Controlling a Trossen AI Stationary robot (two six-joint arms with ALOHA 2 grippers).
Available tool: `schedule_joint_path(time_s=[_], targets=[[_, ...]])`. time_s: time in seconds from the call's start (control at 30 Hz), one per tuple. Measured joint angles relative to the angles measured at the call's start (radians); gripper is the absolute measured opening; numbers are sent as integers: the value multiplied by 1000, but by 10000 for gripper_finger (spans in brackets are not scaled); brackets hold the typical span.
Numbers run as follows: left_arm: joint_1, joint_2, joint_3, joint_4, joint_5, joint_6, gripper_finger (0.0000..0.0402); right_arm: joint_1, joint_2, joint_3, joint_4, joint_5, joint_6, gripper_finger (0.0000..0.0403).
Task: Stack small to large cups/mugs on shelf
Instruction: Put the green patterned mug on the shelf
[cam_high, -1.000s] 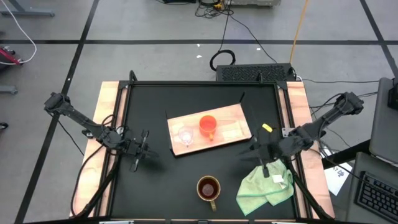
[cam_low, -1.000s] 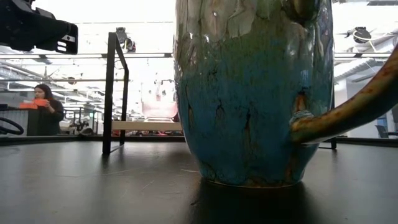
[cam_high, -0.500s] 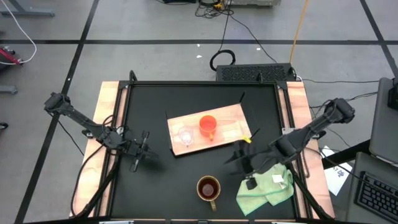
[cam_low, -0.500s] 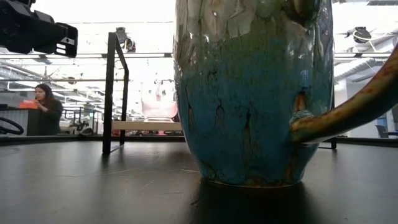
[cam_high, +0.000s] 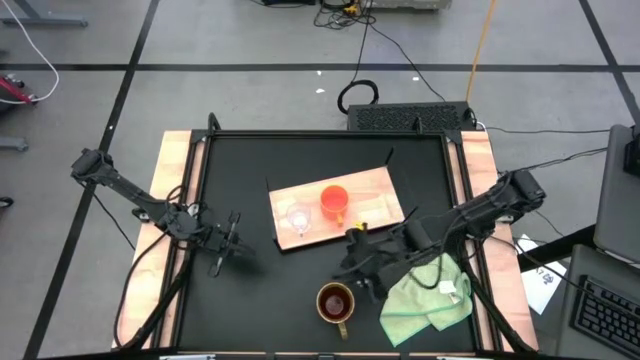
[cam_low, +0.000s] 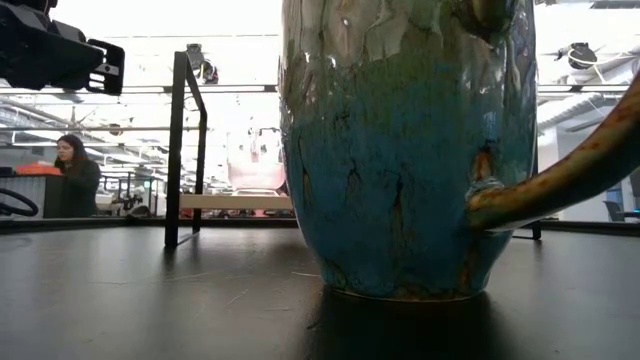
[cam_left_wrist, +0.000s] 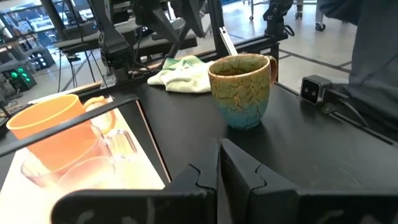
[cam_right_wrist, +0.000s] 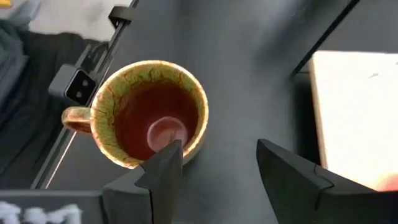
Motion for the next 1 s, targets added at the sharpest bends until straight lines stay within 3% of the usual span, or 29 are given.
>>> schedule_joint_path(time_s=[0.37, 0.57, 1.0], targets=[[0, 0, 0, -21, 2, -11, 19, -8, 185, 160, -137, -18, -80, 199], [0, 0, 0, -21, 47, -8, 19, -21, 224, 225, -152, -27, -86, 199], [0, 0, 0, -19, 53, 24, 19, -40, 233, 226, -91, -145, -90, 199]])
